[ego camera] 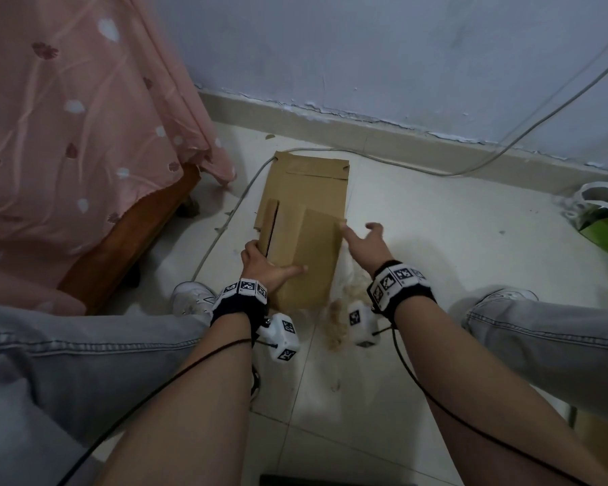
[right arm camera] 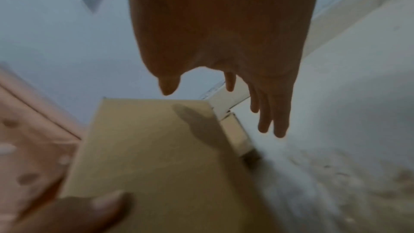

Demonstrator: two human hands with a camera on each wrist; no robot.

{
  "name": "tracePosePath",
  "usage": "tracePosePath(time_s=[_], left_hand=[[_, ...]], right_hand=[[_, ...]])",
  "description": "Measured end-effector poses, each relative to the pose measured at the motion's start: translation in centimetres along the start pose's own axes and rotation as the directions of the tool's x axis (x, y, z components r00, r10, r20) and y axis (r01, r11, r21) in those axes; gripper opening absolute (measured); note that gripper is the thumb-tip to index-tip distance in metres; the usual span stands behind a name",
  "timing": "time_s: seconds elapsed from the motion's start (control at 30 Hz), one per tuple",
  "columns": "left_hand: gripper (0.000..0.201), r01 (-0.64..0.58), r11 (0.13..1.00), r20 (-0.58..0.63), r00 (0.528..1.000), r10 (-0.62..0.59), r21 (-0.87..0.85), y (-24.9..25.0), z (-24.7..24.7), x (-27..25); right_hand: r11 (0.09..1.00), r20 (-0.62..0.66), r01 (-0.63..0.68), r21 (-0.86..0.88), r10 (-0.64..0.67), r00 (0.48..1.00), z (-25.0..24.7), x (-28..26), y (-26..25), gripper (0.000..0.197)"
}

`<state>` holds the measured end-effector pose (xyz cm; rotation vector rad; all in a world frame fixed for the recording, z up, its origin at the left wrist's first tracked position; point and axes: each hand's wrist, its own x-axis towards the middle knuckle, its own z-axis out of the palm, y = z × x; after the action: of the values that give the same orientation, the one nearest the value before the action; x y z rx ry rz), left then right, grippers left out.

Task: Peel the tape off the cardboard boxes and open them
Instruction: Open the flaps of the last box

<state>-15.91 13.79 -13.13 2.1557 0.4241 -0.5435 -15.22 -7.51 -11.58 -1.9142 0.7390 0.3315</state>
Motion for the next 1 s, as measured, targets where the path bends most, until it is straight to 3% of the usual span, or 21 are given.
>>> tracePosePath(time_s=[0.07, 0.17, 0.3, 0.5, 0.57, 0.67, 0.7, 0.87, 1.0], left_hand=[[0.122, 0.014, 0.998, 0.040, 0.999, -0.012, -0.060, 0.5, -0.1, -0.2], [0.125, 0.016, 0.990, 0.150, 0.989, 0.005, -0.139, 1.3, -0.6, -0.4], [0.082, 0.086, 0.944, 0.284, 0.959, 0.008, -0.318, 2.0, -1.4, -0.8], [0.049, 0.069, 0.950, 0.279, 0.960, 0.020, -0.306, 2.4, -2.1, -0.5], [0.044, 0.085, 0.949, 0.267, 0.964, -0.001, -0.303, 2.4, -2.2, -0.4], [0.042, 0.078, 0.960, 0.253, 0.968, -0.009, -0.268, 2.5, -2.0, 0.0], [0.041, 0.065, 0.966, 0.251, 0.968, 0.000, -0.249, 2.7, -2.0, -0.1], [0.042, -0.008, 0.992, 0.245, 0.969, 0.039, -0.127, 2.9, -1.7, 1.0], [0.036, -0.083, 0.997, 0.199, 0.976, 0.083, -0.009, 3.0, -2.4, 0.6]], right_hand=[[0.993, 0.173, 0.001, 0.119, -0.022, 0.985, 1.0, -0.6, -2.0, 0.107], [0.993, 0.246, 0.054, 0.108, -0.079, 0.966, 1.8, -0.8, -3.2, 0.134], [0.999, 0.236, 0.034, -0.022, -0.028, 0.971, 2.1, -0.6, -3.1, 0.146], [0.970, 0.318, 0.077, -0.231, 0.000, 0.948, 2.7, -1.8, -2.7, 0.159], [0.971, 0.310, 0.068, -0.230, 0.006, 0.951, 2.6, -2.5, -3.2, 0.145], [0.929, 0.201, 0.106, -0.355, -0.034, 0.979, 2.3, -3.0, -3.5, 0.078], [0.910, 0.175, 0.125, -0.396, -0.058, 0.983, 2.2, -3.2, -3.5, 0.065], [0.871, 0.166, 0.151, -0.468, -0.082, 0.983, 2.1, -4.0, -3.9, 0.076], [0.959, 0.324, 0.059, -0.277, 0.036, 0.945, 1.3, -3.9, -4.6, 0.019]])
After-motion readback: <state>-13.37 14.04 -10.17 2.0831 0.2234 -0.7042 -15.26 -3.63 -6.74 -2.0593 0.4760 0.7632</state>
